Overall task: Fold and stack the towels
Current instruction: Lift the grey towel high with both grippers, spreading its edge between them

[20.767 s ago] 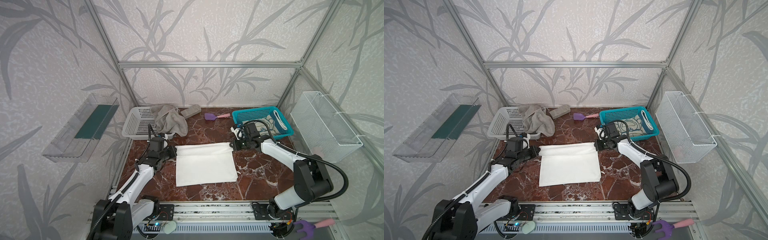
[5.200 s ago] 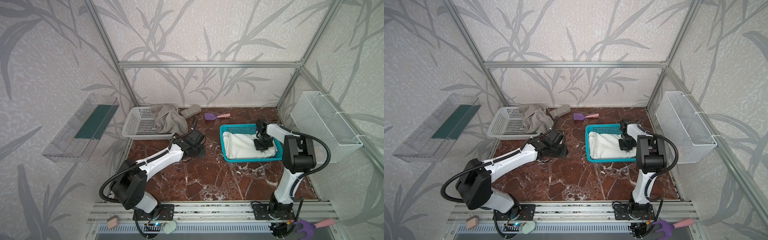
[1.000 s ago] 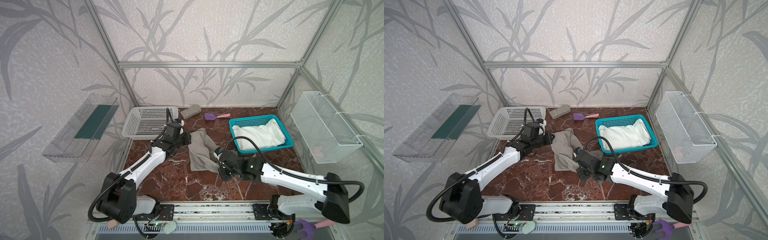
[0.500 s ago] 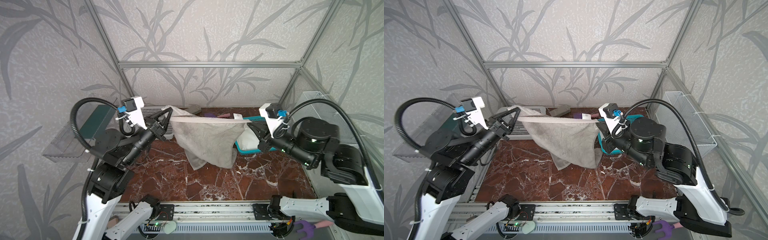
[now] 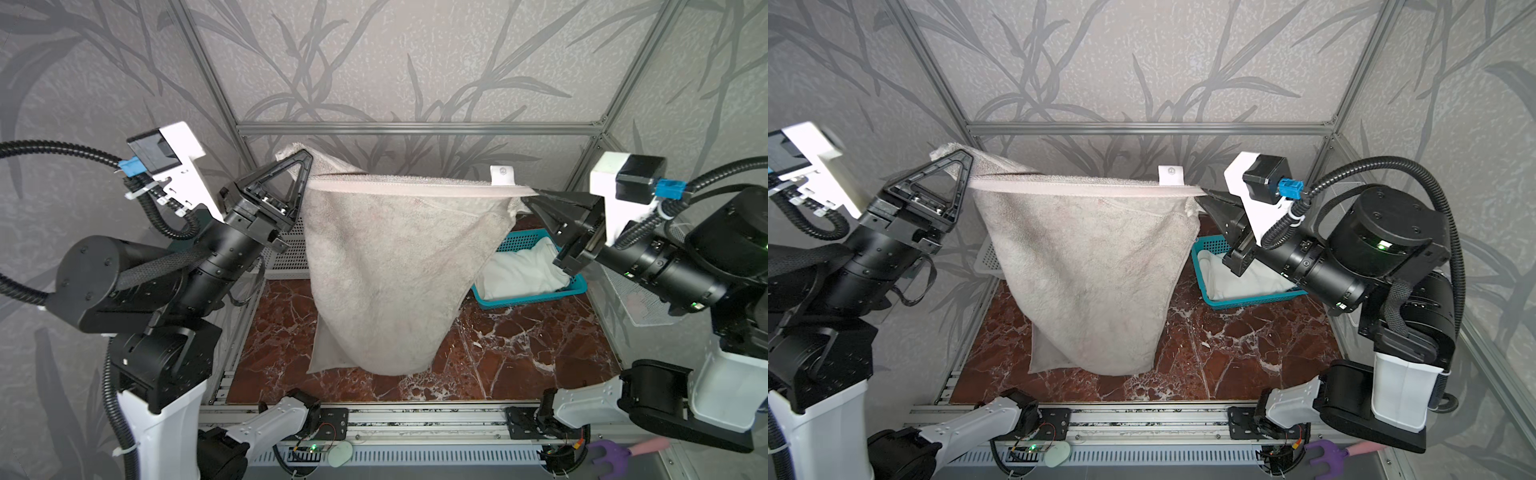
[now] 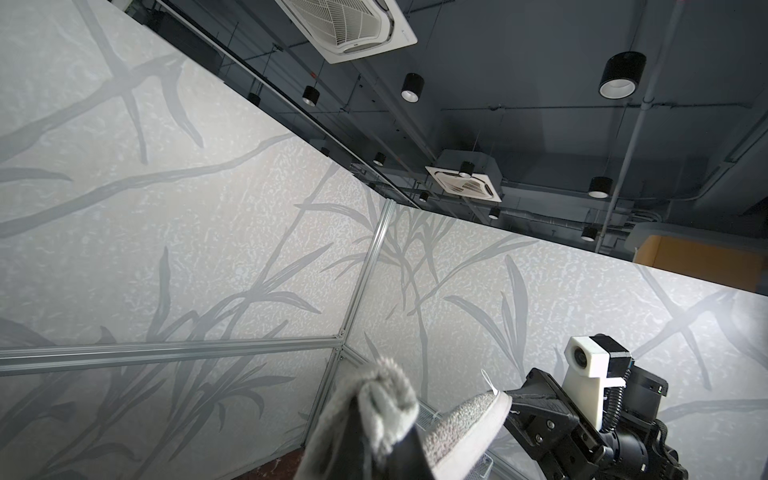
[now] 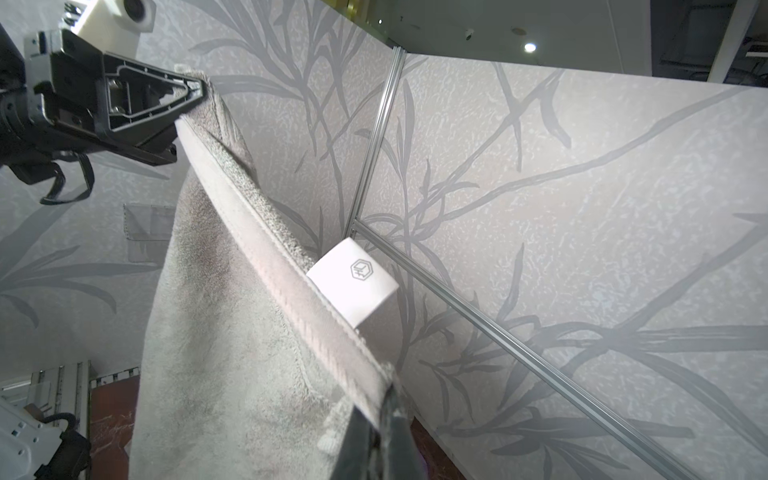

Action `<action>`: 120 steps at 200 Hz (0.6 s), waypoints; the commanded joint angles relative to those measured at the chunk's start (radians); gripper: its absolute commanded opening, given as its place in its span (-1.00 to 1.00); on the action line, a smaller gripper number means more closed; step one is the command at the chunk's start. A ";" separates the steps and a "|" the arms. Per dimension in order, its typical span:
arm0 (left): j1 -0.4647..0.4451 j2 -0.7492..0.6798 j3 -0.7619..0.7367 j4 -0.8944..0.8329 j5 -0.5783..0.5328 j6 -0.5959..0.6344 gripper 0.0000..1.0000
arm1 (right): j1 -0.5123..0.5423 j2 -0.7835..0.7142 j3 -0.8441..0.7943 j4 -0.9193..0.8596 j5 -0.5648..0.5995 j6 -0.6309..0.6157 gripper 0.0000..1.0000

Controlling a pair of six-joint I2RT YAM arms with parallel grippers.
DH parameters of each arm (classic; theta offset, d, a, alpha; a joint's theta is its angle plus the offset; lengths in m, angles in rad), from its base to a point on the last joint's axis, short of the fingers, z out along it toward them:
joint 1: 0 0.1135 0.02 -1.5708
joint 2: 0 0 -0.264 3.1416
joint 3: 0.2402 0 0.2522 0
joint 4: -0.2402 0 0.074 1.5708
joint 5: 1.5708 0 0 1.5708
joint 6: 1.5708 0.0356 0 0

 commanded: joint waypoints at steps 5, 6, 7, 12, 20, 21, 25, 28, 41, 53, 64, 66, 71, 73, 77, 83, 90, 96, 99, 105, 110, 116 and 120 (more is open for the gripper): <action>0.027 -0.028 0.035 -0.095 -0.316 0.083 -1.00 | -0.019 -0.073 0.076 0.050 0.269 -0.020 -1.00; 0.027 -0.026 0.034 -0.098 -0.320 0.085 -1.00 | -0.018 -0.069 0.079 0.046 0.274 -0.021 -1.00; 0.027 -0.025 0.032 -0.101 -0.324 0.088 -1.00 | -0.019 -0.065 0.084 0.044 0.278 -0.023 -1.00; 0.028 -0.022 0.020 -0.108 -0.338 0.102 -1.00 | -0.019 -0.045 0.109 0.030 0.296 -0.033 -1.00; 0.028 -0.015 -0.009 -0.100 -0.350 0.112 -1.00 | -0.018 -0.011 0.142 0.017 0.336 -0.052 -1.00; 0.028 -0.014 -0.012 -0.099 -0.351 0.114 -1.00 | -0.018 -0.007 0.145 0.016 0.341 -0.056 -1.00; 0.027 -0.009 -0.027 -0.091 -0.353 0.119 -1.00 | -0.019 0.009 0.155 0.014 0.358 -0.069 -1.00; 0.028 -0.004 -0.037 -0.087 -0.354 0.123 -1.00 | -0.019 0.021 0.163 0.014 0.378 -0.085 -1.00; 0.029 0.030 -0.054 -0.083 -0.358 0.141 -1.00 | -0.019 0.075 0.184 0.037 0.463 -0.156 -1.00; 0.029 0.075 -0.050 -0.089 -0.365 0.164 -1.00 | -0.018 0.123 0.189 0.082 0.534 -0.237 -1.00; 0.030 0.112 -0.056 -0.083 -0.377 0.185 -1.00 | -0.019 0.165 0.191 0.126 0.570 -0.300 -1.00; 0.031 0.119 -0.059 -0.081 -0.379 0.189 -1.00 | -0.027 0.170 0.192 0.128 0.571 -0.303 -1.00; 0.035 0.135 -0.069 -0.072 -0.384 0.193 -1.00 | -0.063 0.189 0.199 0.132 0.560 -0.306 -1.00; 0.037 0.140 -0.072 -0.068 -0.385 0.195 -1.00 | -0.072 0.197 0.202 0.128 0.556 -0.303 -1.00; 0.040 0.151 -0.085 -0.056 -0.388 0.195 -1.00 | -0.096 0.216 0.213 0.110 0.533 -0.280 -1.00; 0.046 0.168 -0.107 -0.033 -0.385 0.190 -1.00 | -0.154 0.236 0.227 0.077 0.476 -0.235 -1.00; 0.055 0.186 -0.135 -0.002 -0.376 0.179 -1.00 | -0.230 0.257 0.233 0.037 0.381 -0.162 -1.00; 0.065 0.203 -0.155 0.027 -0.363 0.164 -1.00 | -0.304 0.273 0.228 0.009 0.288 -0.084 -1.00; 0.070 0.213 -0.166 0.039 -0.357 0.158 -1.00 | -0.343 0.280 0.222 -0.001 0.237 -0.051 -1.00; 0.080 0.233 -0.182 0.059 -0.342 0.143 -1.00 | -0.419 0.295 0.203 -0.010 0.146 0.013 -1.00; 0.089 0.253 -0.193 0.073 -0.330 0.130 -1.00 | -0.477 0.309 0.184 -0.011 0.058 0.058 -1.00; 0.101 0.276 -0.204 0.088 -0.316 0.115 -1.00 | -0.535 0.328 0.160 -0.010 -0.027 0.103 -1.00; 0.109 0.291 -0.214 0.099 -0.308 0.106 -1.00 | -0.571 0.345 0.150 -0.006 -0.079 0.130 -1.00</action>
